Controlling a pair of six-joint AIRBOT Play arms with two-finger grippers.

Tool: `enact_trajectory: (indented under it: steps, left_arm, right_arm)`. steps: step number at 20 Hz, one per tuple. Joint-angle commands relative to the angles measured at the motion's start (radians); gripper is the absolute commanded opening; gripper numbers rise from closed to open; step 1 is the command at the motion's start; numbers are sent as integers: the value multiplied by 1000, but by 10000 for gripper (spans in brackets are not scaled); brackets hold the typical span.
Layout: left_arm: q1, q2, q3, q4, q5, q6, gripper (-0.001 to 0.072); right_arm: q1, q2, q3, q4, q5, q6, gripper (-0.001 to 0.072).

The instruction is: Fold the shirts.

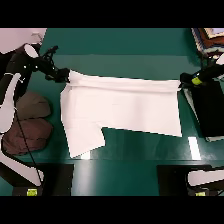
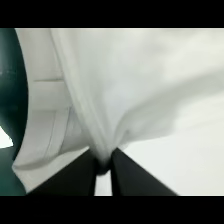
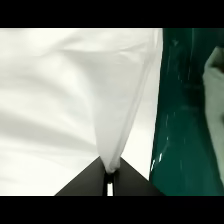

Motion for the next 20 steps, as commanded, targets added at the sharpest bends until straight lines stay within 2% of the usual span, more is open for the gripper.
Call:
enact_trajectory:
  steps: [1, 2, 3, 8, 15, 20]
  left_arm:
    - [3, 1, -52, 10, -32, 1, 474]
    - [3, 11, -52, 10, -42, -10, 529]
    - [3, 27, -52, 11, -50, -10, 529]
    - [9, 200, -127, 128, -154, -4, 529]
    - [67, 603, -737, 129, -40, 2, 530]
    - [67, 721, -1030, -23, 41, 3, 530]
  right_arm:
    - [0, 16, -85, 89, -17, -6, 76]
    - [0, 19, -84, 117, -11, -8, 265]
    - [-6, 30, -84, 135, 1, -8, 293]
    - [-46, 208, -162, 140, 93, -79, 293]
    - [-127, 554, -470, 142, 72, -80, 293]
    - [-129, 658, -564, 167, 41, -80, 293]
